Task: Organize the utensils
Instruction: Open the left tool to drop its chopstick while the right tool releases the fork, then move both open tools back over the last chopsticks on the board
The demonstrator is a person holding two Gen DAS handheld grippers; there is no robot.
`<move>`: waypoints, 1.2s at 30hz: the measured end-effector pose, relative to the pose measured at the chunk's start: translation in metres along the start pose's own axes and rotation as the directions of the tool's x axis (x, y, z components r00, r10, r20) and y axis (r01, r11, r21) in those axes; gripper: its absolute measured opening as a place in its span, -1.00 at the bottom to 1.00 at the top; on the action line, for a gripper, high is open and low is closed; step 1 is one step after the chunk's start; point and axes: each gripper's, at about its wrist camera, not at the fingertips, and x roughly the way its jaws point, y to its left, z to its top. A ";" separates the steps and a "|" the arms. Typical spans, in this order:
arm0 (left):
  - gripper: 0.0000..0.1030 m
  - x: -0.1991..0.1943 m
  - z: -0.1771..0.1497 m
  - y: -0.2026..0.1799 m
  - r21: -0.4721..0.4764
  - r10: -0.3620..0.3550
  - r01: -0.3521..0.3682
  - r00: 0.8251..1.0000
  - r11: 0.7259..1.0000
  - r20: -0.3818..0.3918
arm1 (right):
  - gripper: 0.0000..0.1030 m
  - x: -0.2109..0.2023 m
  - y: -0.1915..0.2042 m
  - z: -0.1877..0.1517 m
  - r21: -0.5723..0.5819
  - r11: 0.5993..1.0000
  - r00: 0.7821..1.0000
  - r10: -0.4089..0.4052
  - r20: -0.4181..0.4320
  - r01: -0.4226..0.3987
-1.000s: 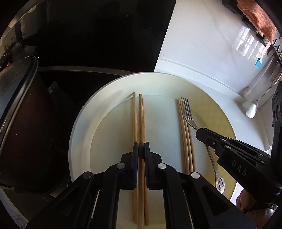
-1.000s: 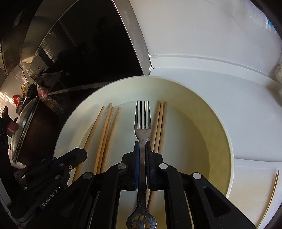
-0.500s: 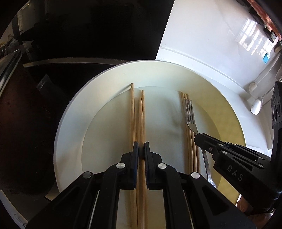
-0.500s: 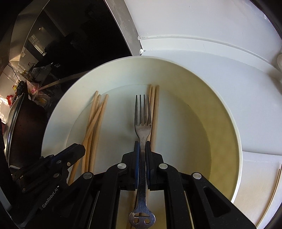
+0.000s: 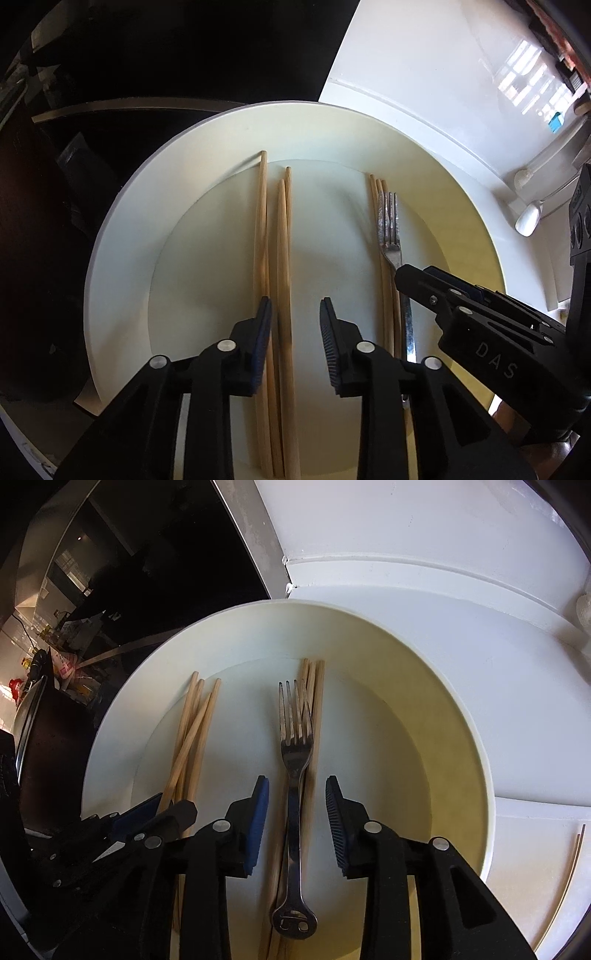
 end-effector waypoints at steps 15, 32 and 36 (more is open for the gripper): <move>0.77 -0.068 -0.019 0.008 0.043 0.083 -0.090 0.985 0.995 0.148 | 0.07 -0.081 -0.021 -0.043 0.056 0.998 0.973 -0.013 0.229 0.000; 0.87 -0.093 -0.066 -0.092 0.253 -0.133 0.085 0.975 0.964 0.179 | 0.18 -0.163 -0.107 -0.188 0.338 0.916 0.918 -0.310 0.248 0.219; 0.87 -0.094 -0.090 -0.131 0.282 -0.163 0.110 0.972 0.953 0.169 | 0.18 -0.182 -0.144 -0.217 0.389 0.885 0.902 -0.362 0.235 0.254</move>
